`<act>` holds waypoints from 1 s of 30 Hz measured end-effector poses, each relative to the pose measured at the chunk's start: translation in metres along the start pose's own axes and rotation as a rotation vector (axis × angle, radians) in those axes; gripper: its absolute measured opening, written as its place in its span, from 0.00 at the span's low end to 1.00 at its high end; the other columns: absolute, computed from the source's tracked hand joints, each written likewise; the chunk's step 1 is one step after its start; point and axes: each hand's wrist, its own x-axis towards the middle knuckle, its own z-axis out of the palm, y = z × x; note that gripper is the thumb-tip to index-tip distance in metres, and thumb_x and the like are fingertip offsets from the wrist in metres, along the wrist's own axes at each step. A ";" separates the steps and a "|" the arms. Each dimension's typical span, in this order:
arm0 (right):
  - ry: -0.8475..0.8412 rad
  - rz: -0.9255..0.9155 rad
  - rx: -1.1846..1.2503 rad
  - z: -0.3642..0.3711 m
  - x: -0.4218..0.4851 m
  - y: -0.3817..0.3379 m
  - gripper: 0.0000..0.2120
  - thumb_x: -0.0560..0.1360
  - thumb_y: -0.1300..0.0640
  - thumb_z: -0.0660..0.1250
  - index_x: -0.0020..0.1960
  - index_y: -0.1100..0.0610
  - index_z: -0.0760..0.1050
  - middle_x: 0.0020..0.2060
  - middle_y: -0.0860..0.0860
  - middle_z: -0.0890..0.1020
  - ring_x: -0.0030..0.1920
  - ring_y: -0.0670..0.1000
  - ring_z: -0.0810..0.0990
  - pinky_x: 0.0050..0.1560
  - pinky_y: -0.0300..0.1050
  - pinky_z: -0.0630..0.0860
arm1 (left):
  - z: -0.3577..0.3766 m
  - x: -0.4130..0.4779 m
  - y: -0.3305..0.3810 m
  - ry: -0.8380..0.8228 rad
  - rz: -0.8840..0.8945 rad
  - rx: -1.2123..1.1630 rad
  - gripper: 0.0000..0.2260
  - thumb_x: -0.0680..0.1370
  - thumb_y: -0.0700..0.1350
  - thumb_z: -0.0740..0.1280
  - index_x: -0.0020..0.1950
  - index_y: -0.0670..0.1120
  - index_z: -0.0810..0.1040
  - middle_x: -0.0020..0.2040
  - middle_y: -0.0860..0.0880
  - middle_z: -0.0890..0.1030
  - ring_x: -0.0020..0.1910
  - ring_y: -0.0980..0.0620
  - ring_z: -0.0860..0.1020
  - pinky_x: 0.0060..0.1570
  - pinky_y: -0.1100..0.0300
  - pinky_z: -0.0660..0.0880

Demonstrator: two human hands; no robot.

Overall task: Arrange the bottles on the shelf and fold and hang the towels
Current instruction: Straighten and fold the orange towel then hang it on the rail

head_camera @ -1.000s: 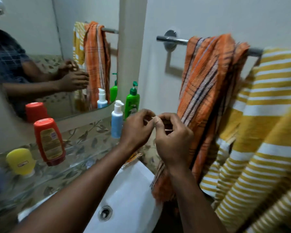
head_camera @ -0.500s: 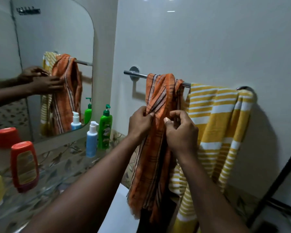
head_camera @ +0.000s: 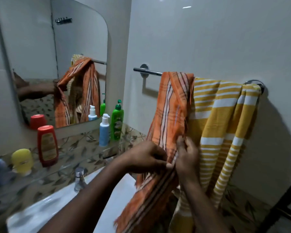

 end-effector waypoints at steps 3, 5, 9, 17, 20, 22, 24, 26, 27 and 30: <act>-0.245 0.069 -0.062 -0.050 -0.041 0.035 0.16 0.78 0.38 0.62 0.56 0.45 0.82 0.50 0.43 0.87 0.55 0.48 0.85 0.55 0.49 0.78 | 0.014 -0.013 0.040 0.264 0.219 0.086 0.06 0.80 0.52 0.73 0.53 0.52 0.85 0.48 0.55 0.86 0.46 0.58 0.84 0.48 0.50 0.84; -0.396 0.112 -0.180 -0.079 -0.062 0.045 0.05 0.81 0.44 0.64 0.53 0.36 0.79 0.48 0.37 0.84 0.55 0.43 0.83 0.51 0.39 0.71 | 0.029 -0.006 0.056 0.468 0.382 0.386 0.11 0.81 0.50 0.71 0.63 0.57 0.82 0.62 0.58 0.82 0.60 0.56 0.79 0.56 0.53 0.81; -0.543 0.126 -0.177 -0.124 -0.079 0.073 0.14 0.79 0.60 0.73 0.47 0.41 0.86 0.39 0.33 0.85 0.44 0.38 0.84 0.45 0.32 0.75 | 0.071 0.009 0.051 0.099 0.312 1.024 0.20 0.80 0.54 0.65 0.74 0.63 0.74 0.78 0.55 0.68 0.78 0.41 0.60 0.75 0.36 0.61; -0.622 0.252 0.133 -0.194 -0.087 0.080 0.06 0.74 0.62 0.79 0.46 0.57 0.82 0.37 0.50 0.86 0.38 0.45 0.83 0.40 0.37 0.78 | 0.139 0.003 0.068 -0.029 0.057 0.959 0.09 0.80 0.50 0.65 0.53 0.51 0.83 0.48 0.51 0.83 0.52 0.46 0.75 0.48 0.50 0.76; -0.617 0.334 0.213 -0.207 -0.098 0.092 0.19 0.65 0.41 0.79 0.44 0.56 0.82 0.36 0.52 0.84 0.38 0.48 0.80 0.40 0.42 0.77 | 0.166 -0.008 0.082 -0.344 -0.093 0.849 0.08 0.80 0.44 0.65 0.55 0.47 0.84 0.43 0.48 0.79 0.44 0.43 0.79 0.40 0.55 0.71; -0.605 0.352 0.259 -0.213 -0.105 0.093 0.25 0.66 0.37 0.76 0.42 0.60 0.80 0.34 0.53 0.82 0.36 0.49 0.77 0.38 0.43 0.75 | 0.180 -0.013 0.086 -0.619 -0.195 0.650 0.11 0.81 0.40 0.66 0.61 0.45 0.83 0.49 0.46 0.81 0.47 0.45 0.79 0.43 0.56 0.69; -0.634 0.367 0.295 -0.220 -0.108 0.091 0.21 0.74 0.42 0.74 0.39 0.60 0.80 0.33 0.53 0.80 0.36 0.51 0.76 0.39 0.46 0.73 | 0.188 -0.018 0.084 -0.721 -0.270 0.437 0.13 0.80 0.36 0.67 0.62 0.43 0.82 0.48 0.48 0.81 0.47 0.49 0.78 0.43 0.57 0.71; -0.654 0.366 0.313 -0.227 -0.107 0.087 0.18 0.75 0.43 0.75 0.38 0.58 0.81 0.34 0.54 0.80 0.37 0.51 0.76 0.40 0.47 0.74 | 0.189 -0.023 0.076 -0.644 -0.243 0.326 0.10 0.81 0.36 0.66 0.60 0.44 0.83 0.44 0.52 0.81 0.43 0.53 0.78 0.45 0.57 0.74; -0.647 0.371 0.339 -0.229 -0.106 0.086 0.17 0.73 0.43 0.76 0.38 0.57 0.81 0.35 0.54 0.80 0.37 0.50 0.77 0.40 0.46 0.75 | 0.188 -0.027 0.071 -0.563 -0.209 0.311 0.08 0.82 0.38 0.66 0.56 0.45 0.84 0.42 0.54 0.81 0.40 0.56 0.78 0.45 0.58 0.74; -0.580 0.376 0.426 -0.230 -0.102 0.082 0.10 0.79 0.58 0.70 0.39 0.54 0.82 0.36 0.51 0.82 0.38 0.46 0.78 0.40 0.39 0.76 | 0.180 -0.036 0.058 -0.165 -0.164 0.146 0.08 0.83 0.45 0.69 0.45 0.46 0.84 0.36 0.57 0.80 0.34 0.62 0.75 0.41 0.62 0.72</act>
